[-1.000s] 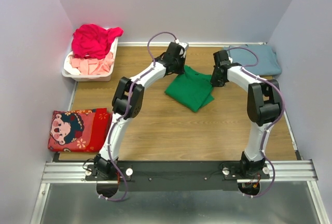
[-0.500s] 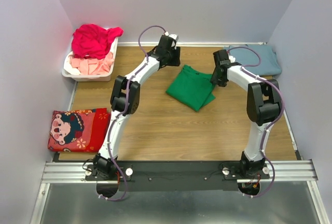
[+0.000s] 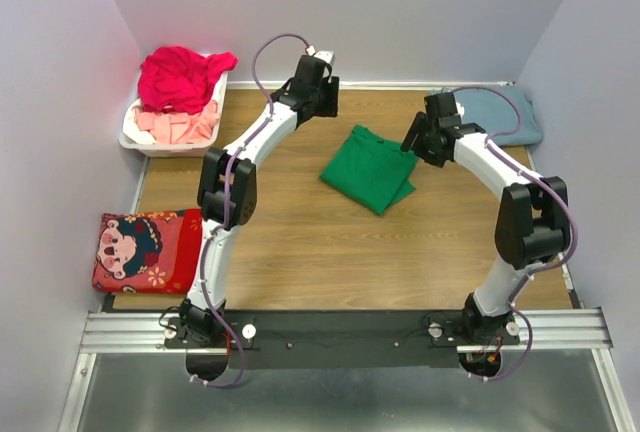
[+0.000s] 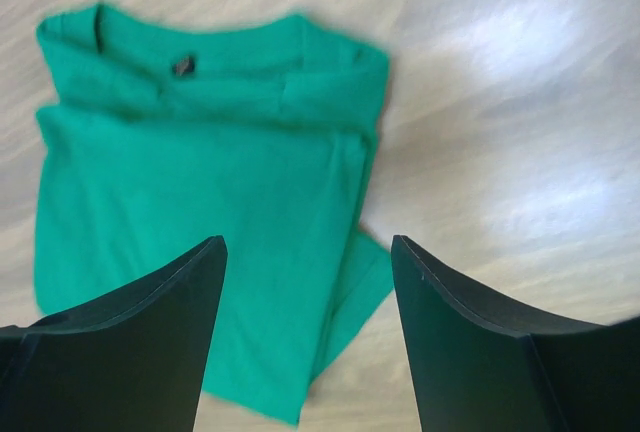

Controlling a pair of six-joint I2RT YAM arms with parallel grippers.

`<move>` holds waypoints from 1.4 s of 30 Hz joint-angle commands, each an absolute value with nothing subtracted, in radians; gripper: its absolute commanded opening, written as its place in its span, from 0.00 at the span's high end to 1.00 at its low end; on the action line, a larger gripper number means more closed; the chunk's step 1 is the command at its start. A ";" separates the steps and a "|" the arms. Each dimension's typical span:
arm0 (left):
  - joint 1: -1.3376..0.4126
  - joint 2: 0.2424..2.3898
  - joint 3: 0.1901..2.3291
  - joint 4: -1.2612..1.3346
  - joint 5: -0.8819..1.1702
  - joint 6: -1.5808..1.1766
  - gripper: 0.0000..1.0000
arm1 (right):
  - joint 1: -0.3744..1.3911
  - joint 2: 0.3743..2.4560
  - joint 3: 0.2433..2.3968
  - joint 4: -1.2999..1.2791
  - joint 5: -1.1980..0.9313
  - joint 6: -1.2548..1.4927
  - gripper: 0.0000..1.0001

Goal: Fold and stack the t-shirts
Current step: Fold the tshirt, then neatly place the folded tshirt to the corner

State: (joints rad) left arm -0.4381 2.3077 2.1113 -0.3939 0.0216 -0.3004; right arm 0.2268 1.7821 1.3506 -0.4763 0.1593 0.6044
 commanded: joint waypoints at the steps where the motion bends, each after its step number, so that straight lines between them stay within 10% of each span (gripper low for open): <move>1: -0.423 2.230 2.051 -0.420 -0.038 -0.281 0.40 | 0.219 1.715 1.224 -0.428 0.013 0.701 0.24; 31: -0.301 2.122 1.967 -0.417 -0.008 -0.281 0.40 | 0.221 1.957 1.153 -0.236 -0.126 0.732 0.30; 35: -0.295 2.114 1.965 -0.420 -0.011 -0.276 0.40 | 0.221 1.996 1.189 -0.236 -0.138 0.723 0.44; 42: -0.279 2.103 1.959 -0.420 -0.006 -0.272 0.40 | 0.221 2.037 1.230 -0.241 -0.167 0.695 0.97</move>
